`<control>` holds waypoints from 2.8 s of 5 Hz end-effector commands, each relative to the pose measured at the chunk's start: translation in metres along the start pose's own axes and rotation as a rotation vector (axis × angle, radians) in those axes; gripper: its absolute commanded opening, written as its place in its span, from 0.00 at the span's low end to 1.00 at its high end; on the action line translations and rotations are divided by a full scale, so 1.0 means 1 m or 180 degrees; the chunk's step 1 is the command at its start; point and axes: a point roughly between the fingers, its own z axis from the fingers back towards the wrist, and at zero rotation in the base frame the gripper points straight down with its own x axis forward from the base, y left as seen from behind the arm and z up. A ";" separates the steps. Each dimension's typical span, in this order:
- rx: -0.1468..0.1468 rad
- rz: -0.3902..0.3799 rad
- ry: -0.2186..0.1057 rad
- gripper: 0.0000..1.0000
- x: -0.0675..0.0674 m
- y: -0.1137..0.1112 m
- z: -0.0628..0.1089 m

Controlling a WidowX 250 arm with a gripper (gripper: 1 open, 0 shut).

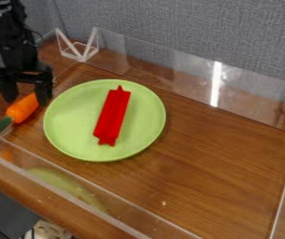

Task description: Put the carrot on the right side

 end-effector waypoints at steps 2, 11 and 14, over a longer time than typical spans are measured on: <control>0.0095 0.0114 -0.0215 1.00 0.004 0.004 0.013; -0.0054 -0.0983 -0.0788 0.00 0.020 -0.082 0.139; -0.0331 -0.1406 -0.0713 0.00 -0.034 -0.216 0.115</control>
